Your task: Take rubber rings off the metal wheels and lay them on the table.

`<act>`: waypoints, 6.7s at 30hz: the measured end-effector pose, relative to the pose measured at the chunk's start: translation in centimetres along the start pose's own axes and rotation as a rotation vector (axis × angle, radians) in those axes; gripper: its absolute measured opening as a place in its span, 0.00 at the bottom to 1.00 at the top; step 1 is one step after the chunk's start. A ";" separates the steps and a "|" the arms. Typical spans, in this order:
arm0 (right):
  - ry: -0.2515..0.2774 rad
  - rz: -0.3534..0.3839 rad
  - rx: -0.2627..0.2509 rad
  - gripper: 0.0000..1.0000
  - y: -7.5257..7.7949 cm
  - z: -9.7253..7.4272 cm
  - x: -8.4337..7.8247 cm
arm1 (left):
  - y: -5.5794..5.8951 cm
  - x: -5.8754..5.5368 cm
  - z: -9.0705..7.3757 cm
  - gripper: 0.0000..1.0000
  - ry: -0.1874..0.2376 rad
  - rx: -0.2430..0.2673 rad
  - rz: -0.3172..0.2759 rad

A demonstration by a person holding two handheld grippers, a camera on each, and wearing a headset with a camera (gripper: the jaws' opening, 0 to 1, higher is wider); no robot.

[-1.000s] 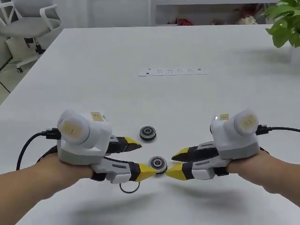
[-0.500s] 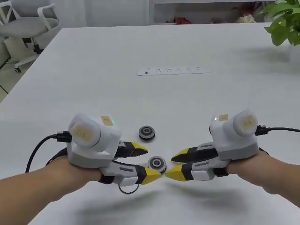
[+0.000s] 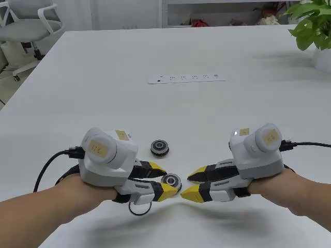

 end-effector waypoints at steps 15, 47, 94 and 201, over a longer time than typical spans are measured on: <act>0.009 -0.005 0.004 0.27 -0.2 0.2 0.2 | -0.1 -0.2 0.4 0.16 -0.031 0.035 0.069; -0.006 -0.128 0.026 0.19 -0.2 1.6 0.5 | -0.5 -0.2 0.4 0.13 -0.011 0.056 0.050; -0.037 0.063 -0.019 0.00 0.3 1.1 0.0 | -0.1 -0.3 0.4 0.13 0.001 0.094 0.054; 0.076 0.274 0.112 0.00 -3.0 -0.4 3.9 | 1.9 1.3 -4.4 0.43 0.068 0.042 0.103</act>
Point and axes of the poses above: the centre of the closed fingertips' face, and the gripper's own axes: z roughly forward along the fingers, y roughly to its right, x roughly out of its top, the point moved 3 cm from there along -z, roughly backward along the fingers, and after that the axes turned 8 degrees about -x, right-handed, at the moved point
